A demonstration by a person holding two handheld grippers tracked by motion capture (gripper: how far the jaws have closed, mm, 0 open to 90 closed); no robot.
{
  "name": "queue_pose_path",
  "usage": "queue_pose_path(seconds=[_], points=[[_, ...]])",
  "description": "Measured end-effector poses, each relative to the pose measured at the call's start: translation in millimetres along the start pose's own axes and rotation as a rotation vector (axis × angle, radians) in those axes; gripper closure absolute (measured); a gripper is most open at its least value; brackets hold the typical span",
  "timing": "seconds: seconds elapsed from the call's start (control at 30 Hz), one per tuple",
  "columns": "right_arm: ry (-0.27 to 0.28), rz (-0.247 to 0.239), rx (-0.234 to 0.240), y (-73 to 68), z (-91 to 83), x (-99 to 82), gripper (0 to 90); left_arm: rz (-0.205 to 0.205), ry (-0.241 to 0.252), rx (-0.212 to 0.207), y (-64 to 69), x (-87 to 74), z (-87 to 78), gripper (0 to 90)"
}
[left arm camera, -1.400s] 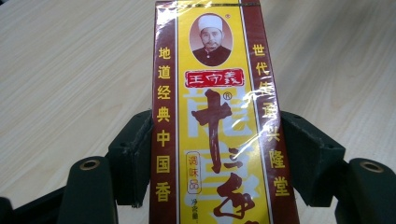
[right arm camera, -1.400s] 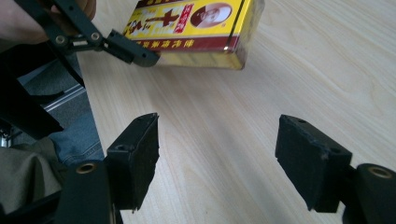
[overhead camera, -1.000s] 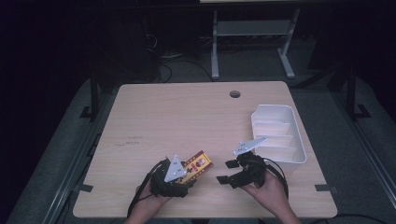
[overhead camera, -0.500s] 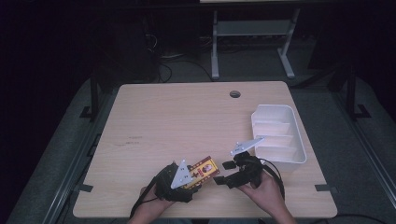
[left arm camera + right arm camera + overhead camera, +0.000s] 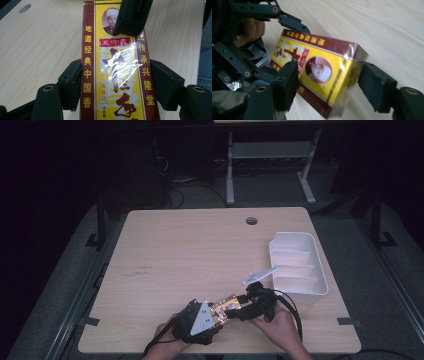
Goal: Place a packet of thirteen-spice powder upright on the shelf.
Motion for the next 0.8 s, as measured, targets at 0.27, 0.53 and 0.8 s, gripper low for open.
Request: queue_pose_path(seconds=[0.27, 0.53, 0.8], points=[[0.044, 0.024, 0.02, -0.9, -5.0, 0.7, 46.0, -0.011, -0.027, -0.001, -2.1, -4.2, 2.6, 32.4], [0.08, 0.055, 0.058, -4.3, -8.2, 1.0, 54.9, 0.018, -0.037, 0.027, -1.8, -4.5, 1.8, 32.4], [0.139, 0.073, 0.113, -7.8, -14.0, 2.3, 63.4, 0.043, -0.045, 0.056, -1.8, -4.4, 2.2, 32.2]])
Point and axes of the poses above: each handheld gripper's, and its own axes: z roughly forward along the jaws, x roughly out of its top, y roughly to its right, the point moved 4 cm from there along z, roughly forward along the jaws, and after that the axes turned 7 degrees about z, right-handed, at the moved point
